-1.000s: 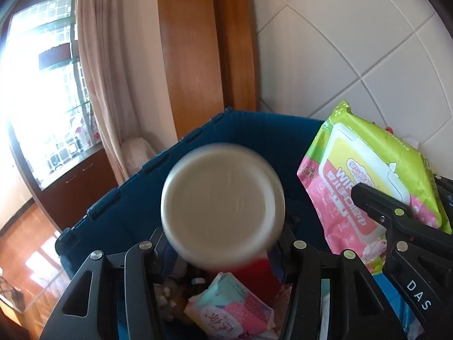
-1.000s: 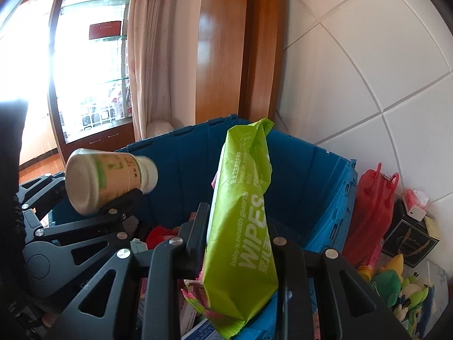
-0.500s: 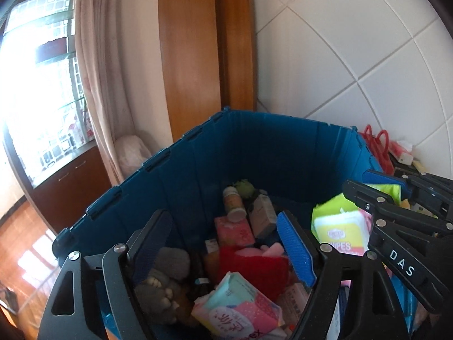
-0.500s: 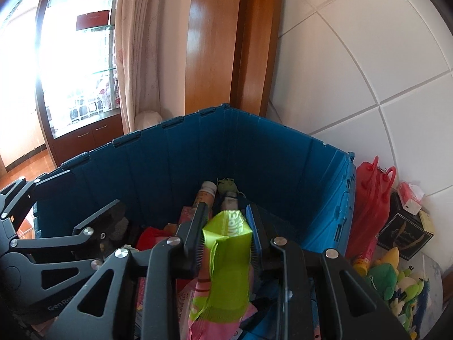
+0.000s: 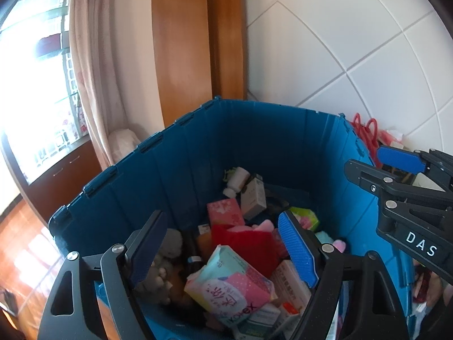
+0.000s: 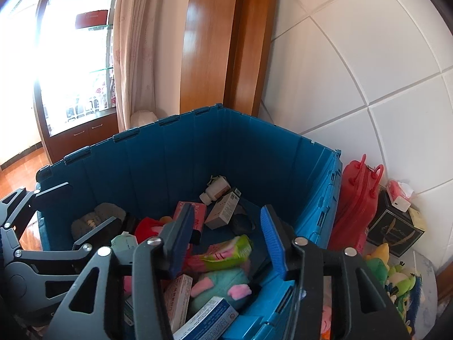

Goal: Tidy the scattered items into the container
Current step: 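Move both tools back toward the remaining items on the table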

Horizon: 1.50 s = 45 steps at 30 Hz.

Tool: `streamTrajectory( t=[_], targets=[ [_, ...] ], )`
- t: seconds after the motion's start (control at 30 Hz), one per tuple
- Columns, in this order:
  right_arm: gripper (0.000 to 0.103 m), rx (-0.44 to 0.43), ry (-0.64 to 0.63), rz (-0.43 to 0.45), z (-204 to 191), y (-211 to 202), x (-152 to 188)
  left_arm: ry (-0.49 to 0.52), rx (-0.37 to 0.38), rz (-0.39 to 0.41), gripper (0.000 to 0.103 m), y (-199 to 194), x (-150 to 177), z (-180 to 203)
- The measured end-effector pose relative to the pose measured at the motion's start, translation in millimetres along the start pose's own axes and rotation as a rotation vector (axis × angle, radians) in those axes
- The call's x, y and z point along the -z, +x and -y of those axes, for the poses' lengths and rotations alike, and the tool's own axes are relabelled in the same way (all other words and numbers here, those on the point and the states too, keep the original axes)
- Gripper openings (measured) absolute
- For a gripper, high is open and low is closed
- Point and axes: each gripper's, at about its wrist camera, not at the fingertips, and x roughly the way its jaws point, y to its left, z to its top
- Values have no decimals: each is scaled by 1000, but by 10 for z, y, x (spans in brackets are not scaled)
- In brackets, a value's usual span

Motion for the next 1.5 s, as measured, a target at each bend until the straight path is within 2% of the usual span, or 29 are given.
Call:
streamTrajectory(
  t=[0.03, 0.13, 0.27, 0.5, 0.9, 1.07, 1.2, 1.5],
  targets=[
    [62, 5, 1, 0, 11, -17, 19, 3, -1, -6, 82, -6, 20, 10],
    [68, 17, 8, -1, 60, -83, 75, 1, 2, -16, 82, -35, 83, 12],
    [82, 32, 20, 8, 126, -233, 150, 1, 19, -8, 82, -136, 159, 27],
    [83, 42, 42, 13, 191, -422, 242, 29, 29, -16, 84, -194, 226, 109],
    [83, 41, 43, -8, 237, -498, 342, 32, 29, -18, 84, -236, 246, 226],
    [83, 56, 67, 12, 424, -685, 455, 60, 49, 10, 84, -405, 235, 514],
    [83, 86, 96, 33, 684, -914, 574, 92, 85, 41, 84, -599, 223, 896],
    [83, 188, 209, 41, 1637, -1595, 1164, 178, 183, 66, 84, -1062, 429, 2034]
  ],
)
